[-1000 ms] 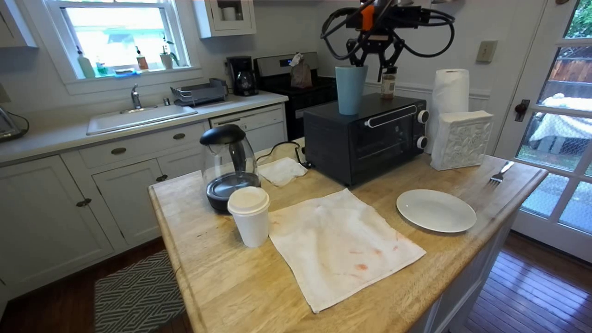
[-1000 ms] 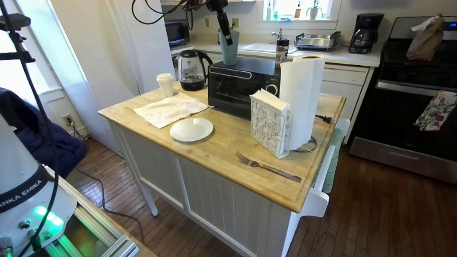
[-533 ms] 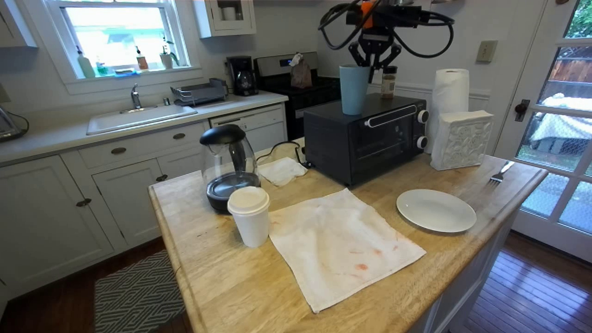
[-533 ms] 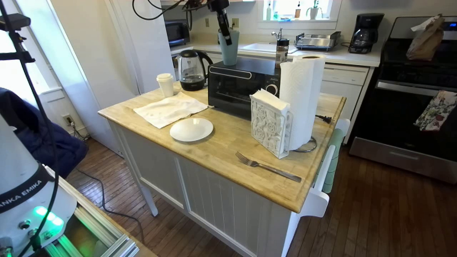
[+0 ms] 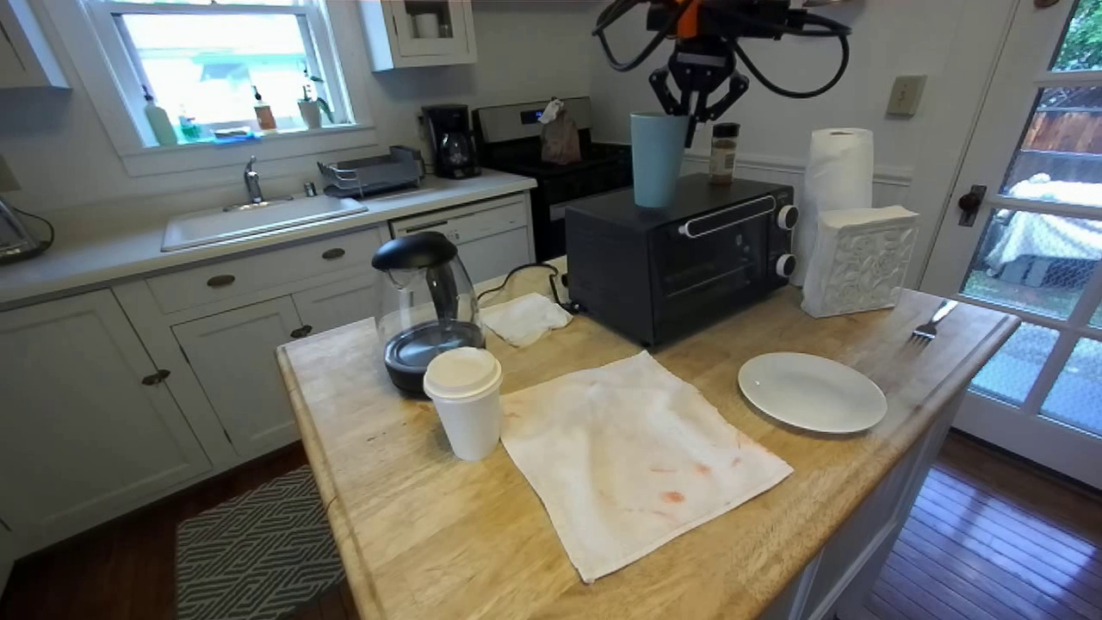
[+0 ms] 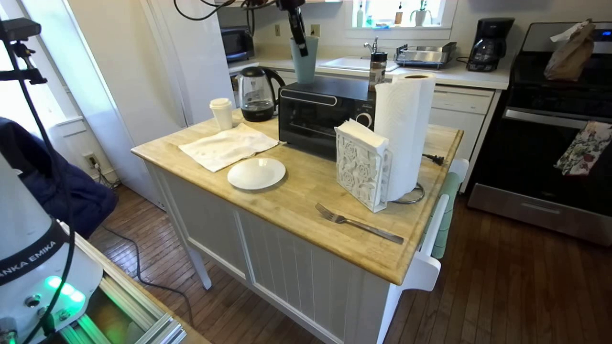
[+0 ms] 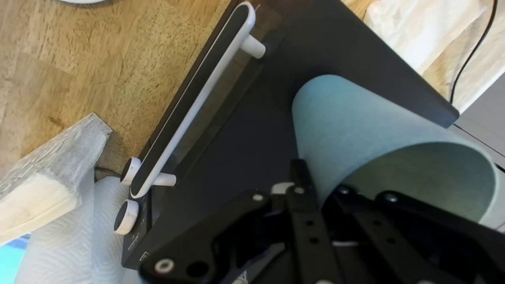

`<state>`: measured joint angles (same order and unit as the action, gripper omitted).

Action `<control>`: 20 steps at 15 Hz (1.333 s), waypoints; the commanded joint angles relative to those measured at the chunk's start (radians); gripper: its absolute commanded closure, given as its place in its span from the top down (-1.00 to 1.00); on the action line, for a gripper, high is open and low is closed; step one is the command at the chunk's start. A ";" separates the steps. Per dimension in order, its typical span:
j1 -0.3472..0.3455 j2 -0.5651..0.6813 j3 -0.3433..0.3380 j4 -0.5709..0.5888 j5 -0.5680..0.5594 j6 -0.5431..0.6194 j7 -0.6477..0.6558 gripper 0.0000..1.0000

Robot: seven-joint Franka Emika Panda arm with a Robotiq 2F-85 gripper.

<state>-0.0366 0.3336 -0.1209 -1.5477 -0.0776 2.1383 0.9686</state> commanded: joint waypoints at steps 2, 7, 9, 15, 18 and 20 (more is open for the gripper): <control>0.009 -0.114 -0.001 -0.094 0.009 -0.052 -0.018 -0.97; 0.006 -0.200 0.010 -0.184 0.006 -0.123 -0.057 -0.97; 0.006 -0.238 0.014 -0.242 -0.001 -0.122 -0.061 -0.97; 0.013 -0.304 0.040 -0.401 -0.010 -0.099 -0.058 -0.97; 0.017 -0.300 0.050 -0.461 -0.036 -0.047 -0.036 -0.97; 0.020 -0.287 0.055 -0.502 -0.070 0.008 -0.014 -0.97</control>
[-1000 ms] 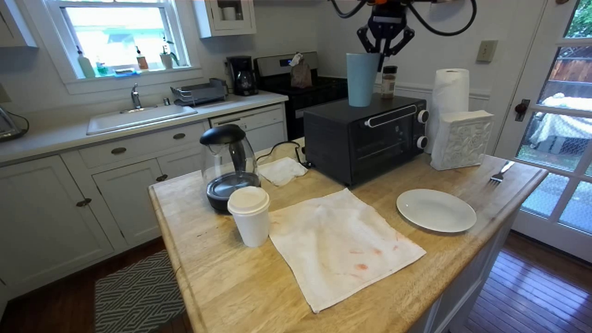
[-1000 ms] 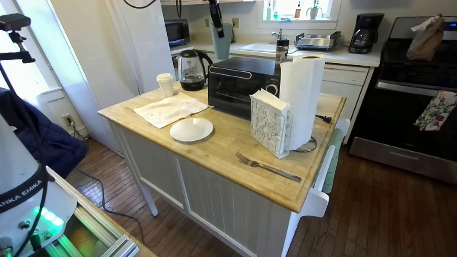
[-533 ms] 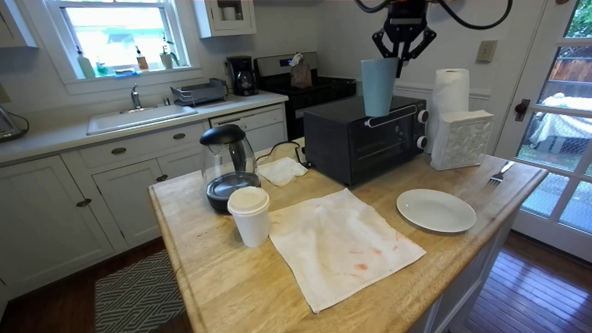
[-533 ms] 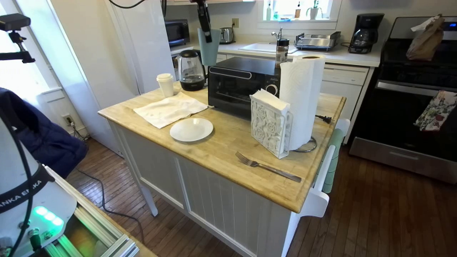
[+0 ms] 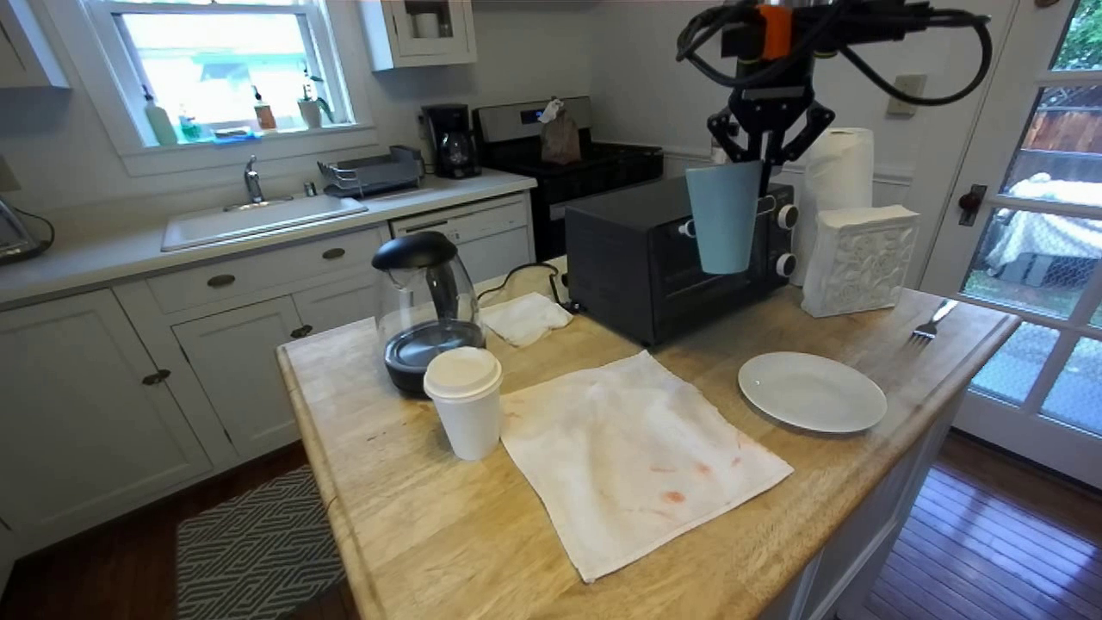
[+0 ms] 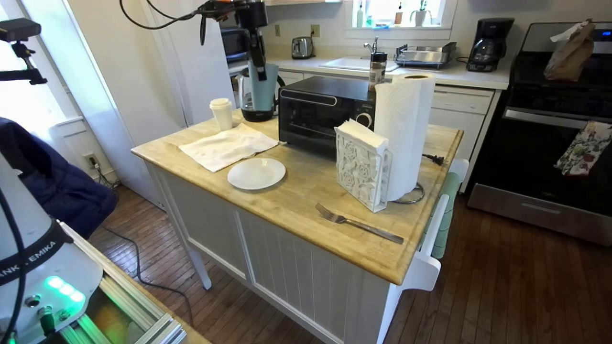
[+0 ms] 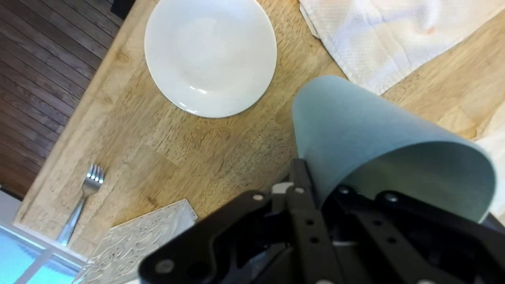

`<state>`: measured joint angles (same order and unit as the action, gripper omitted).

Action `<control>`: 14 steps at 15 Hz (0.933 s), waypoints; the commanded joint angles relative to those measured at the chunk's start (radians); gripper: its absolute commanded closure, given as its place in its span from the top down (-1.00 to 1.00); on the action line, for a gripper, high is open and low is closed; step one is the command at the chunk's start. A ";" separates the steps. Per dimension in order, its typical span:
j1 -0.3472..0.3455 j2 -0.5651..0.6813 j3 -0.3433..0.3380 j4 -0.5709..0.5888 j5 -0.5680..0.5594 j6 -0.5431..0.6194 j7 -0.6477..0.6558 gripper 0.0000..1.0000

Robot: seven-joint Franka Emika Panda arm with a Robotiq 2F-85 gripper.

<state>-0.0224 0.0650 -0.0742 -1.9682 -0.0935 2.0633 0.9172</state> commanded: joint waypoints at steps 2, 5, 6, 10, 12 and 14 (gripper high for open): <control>0.005 0.004 0.009 -0.102 -0.082 0.137 0.055 -0.97; 0.009 0.035 0.010 -0.129 -0.100 0.204 0.084 -0.97; 0.013 0.043 0.011 -0.137 -0.101 0.222 0.093 -0.97; 0.039 0.089 0.004 -0.163 -0.145 0.290 0.194 -0.97; 0.051 0.112 0.003 -0.171 -0.157 0.308 0.237 -0.97; 0.065 0.131 0.000 -0.180 -0.163 0.326 0.278 -0.97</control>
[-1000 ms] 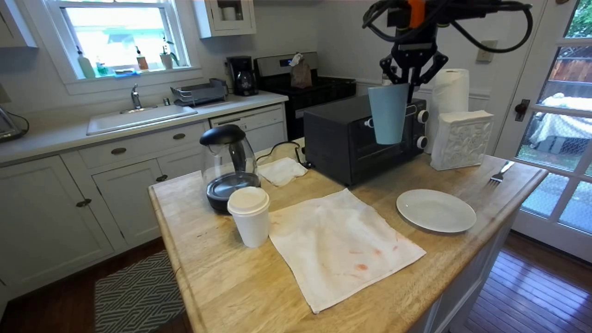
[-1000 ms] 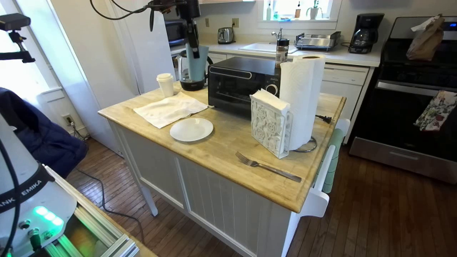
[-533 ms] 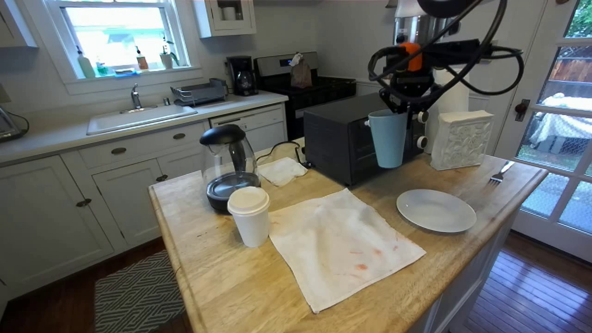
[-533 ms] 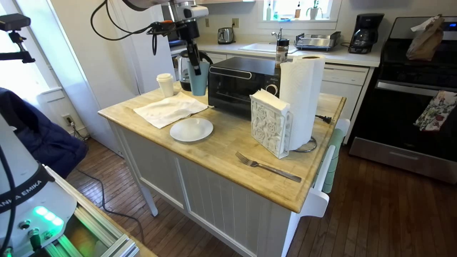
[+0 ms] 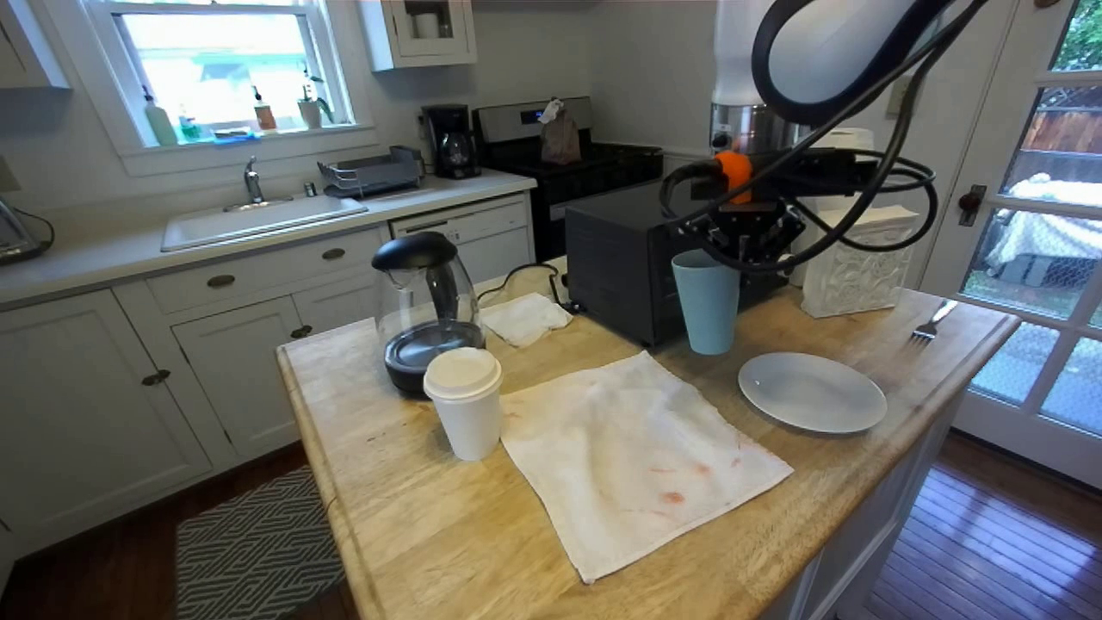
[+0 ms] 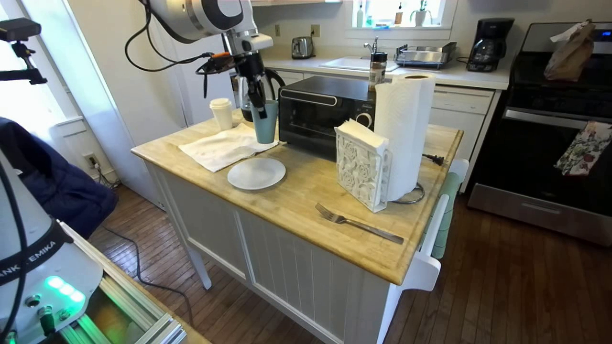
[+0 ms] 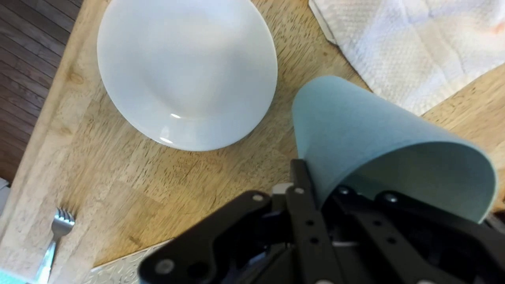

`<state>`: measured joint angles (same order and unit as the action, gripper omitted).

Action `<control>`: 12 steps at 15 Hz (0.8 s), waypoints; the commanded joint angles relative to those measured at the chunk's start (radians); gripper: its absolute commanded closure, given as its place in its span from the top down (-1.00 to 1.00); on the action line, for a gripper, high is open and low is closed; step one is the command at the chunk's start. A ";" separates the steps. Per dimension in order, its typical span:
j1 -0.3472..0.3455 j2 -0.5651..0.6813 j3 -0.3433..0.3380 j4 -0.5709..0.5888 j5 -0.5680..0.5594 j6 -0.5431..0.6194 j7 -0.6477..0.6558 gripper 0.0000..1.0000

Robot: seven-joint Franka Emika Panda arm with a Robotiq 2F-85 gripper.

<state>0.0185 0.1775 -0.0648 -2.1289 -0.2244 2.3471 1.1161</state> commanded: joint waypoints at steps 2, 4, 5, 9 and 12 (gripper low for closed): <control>0.036 0.037 -0.016 -0.021 -0.044 0.050 0.124 -0.97; 0.048 0.049 -0.023 -0.029 -0.071 0.063 0.165 -0.97; 0.053 0.055 -0.026 -0.030 -0.086 0.061 0.180 -0.97; 0.060 0.068 -0.028 -0.032 -0.094 0.077 0.224 -0.97; 0.064 0.074 -0.027 -0.038 -0.092 0.076 0.233 -0.97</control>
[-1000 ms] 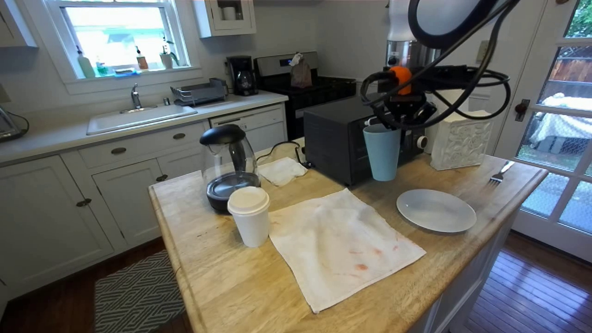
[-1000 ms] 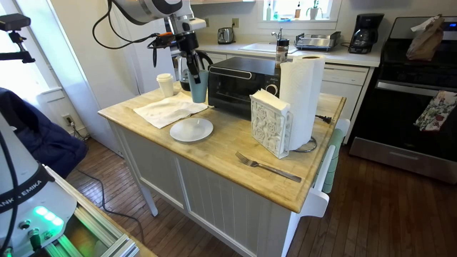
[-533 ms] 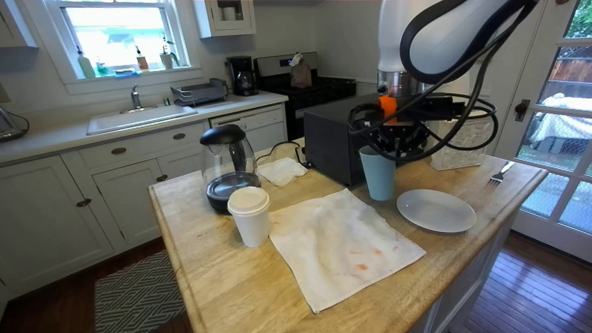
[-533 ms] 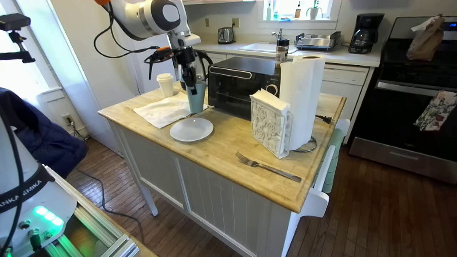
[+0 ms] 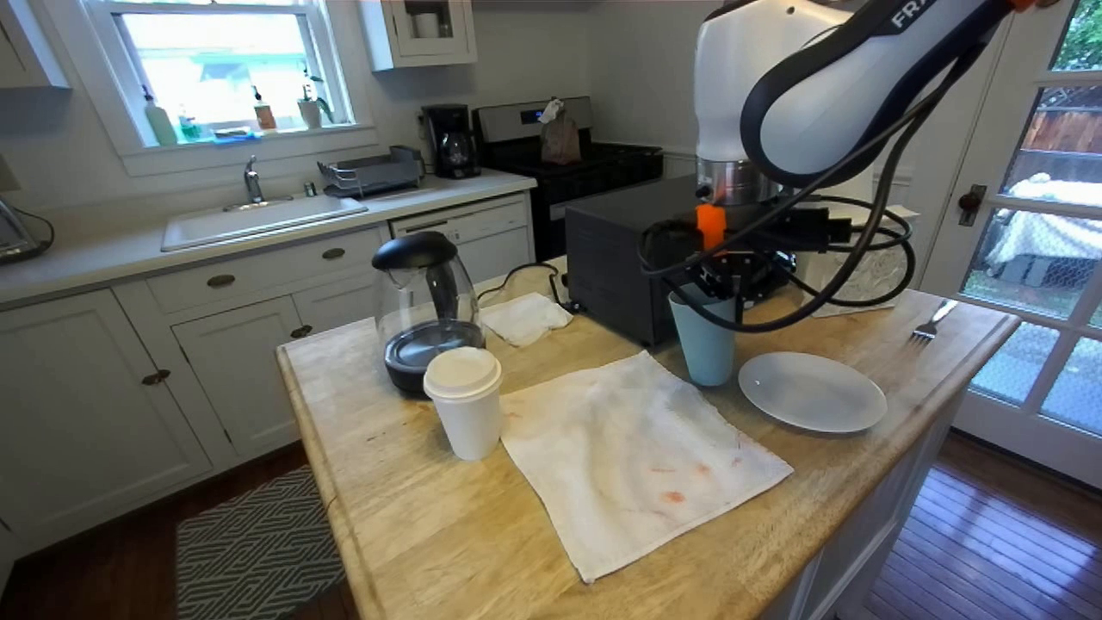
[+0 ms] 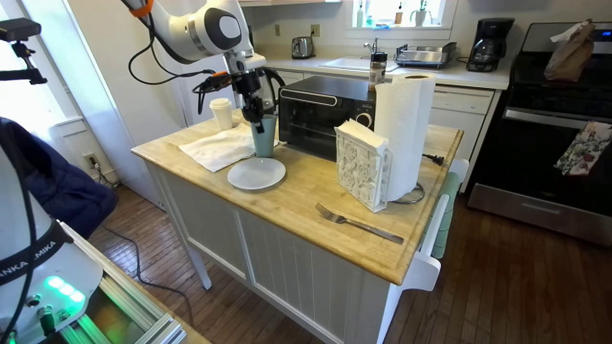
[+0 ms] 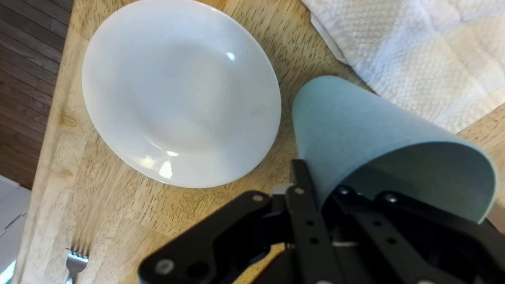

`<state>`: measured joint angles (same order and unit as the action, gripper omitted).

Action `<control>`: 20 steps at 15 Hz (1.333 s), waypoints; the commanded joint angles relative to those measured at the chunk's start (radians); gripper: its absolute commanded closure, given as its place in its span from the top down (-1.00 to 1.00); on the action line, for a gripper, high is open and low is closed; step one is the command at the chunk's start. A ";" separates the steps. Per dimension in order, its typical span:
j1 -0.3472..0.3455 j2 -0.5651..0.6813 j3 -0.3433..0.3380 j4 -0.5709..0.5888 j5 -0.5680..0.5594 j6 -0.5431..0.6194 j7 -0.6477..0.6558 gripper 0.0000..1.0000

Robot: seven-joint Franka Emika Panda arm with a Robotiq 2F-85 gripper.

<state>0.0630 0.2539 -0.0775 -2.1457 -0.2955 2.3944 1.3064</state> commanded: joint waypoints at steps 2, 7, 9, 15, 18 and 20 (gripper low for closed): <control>0.022 -0.002 -0.015 -0.026 -0.019 0.029 0.050 -0.97; 0.016 -0.014 -0.018 -0.021 -0.012 0.028 0.052 -0.11; 0.007 -0.030 -0.012 -0.024 -0.006 0.029 -0.005 0.17; 0.005 -0.098 -0.008 -0.009 0.014 -0.044 0.014 0.96; -0.003 -0.135 -0.006 0.003 0.011 -0.117 0.029 1.00; -0.012 -0.160 -0.006 0.011 0.002 -0.178 0.047 1.00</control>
<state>0.0637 0.1389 -0.0854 -2.1407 -0.2944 2.2937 1.3277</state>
